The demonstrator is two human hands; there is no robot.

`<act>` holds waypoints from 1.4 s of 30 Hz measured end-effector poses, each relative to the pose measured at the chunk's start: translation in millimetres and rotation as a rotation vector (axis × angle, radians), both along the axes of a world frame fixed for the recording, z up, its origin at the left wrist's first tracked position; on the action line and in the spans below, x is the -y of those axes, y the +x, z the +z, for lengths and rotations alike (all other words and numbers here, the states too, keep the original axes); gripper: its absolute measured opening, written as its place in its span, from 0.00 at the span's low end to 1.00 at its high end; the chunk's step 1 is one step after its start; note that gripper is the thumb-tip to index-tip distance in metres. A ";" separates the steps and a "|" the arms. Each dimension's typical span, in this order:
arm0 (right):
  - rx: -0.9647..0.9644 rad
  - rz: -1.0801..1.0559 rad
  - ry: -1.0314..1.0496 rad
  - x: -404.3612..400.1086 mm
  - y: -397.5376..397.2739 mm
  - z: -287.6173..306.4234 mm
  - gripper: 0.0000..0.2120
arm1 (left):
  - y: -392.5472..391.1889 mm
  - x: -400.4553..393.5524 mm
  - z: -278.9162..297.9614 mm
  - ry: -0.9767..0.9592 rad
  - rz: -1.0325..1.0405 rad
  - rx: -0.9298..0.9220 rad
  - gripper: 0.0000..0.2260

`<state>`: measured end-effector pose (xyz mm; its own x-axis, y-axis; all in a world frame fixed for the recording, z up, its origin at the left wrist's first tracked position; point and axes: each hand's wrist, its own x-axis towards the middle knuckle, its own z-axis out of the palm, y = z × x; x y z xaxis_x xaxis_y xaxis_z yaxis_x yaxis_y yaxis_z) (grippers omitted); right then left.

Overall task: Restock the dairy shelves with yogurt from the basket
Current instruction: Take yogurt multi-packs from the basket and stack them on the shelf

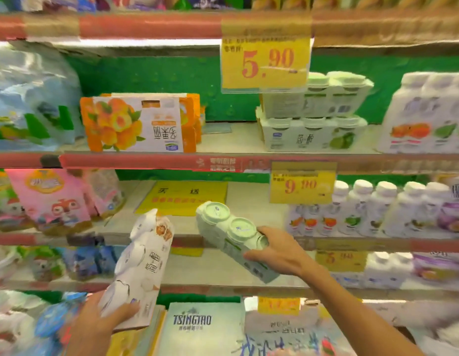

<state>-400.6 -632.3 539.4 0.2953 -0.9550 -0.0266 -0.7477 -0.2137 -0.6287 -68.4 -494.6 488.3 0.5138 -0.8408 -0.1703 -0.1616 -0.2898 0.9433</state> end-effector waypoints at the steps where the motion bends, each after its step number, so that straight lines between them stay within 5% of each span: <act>1: -0.029 0.009 -0.014 10.5 -5.9 0.5 0.25 | -5.3 8.3 -0.8 0.006 -0.022 -0.022 0.48; 4: -0.108 0.074 -0.068 40.4 -11.7 4.0 0.23 | 6.1 31.0 -31.2 0.050 -0.054 -0.041 0.54; 18: -0.438 0.160 -0.044 136.8 19.3 -4.7 0.34 | 10.9 51.7 7.5 -0.050 -0.107 -0.126 0.32; 27: -0.469 0.248 0.111 146.6 13.5 -0.2 0.32 | 36.3 74.3 -1.7 -0.077 -0.172 -0.204 0.38; 35: -0.456 0.131 -0.244 117.2 28.8 -19.6 0.41 | 47.5 108.1 12.7 -0.115 -0.299 -0.056 0.35; 42: -0.234 0.093 -0.497 75.5 77.1 -27.2 0.33 | 69.4 179.0 30.6 -0.148 -0.423 0.254 0.30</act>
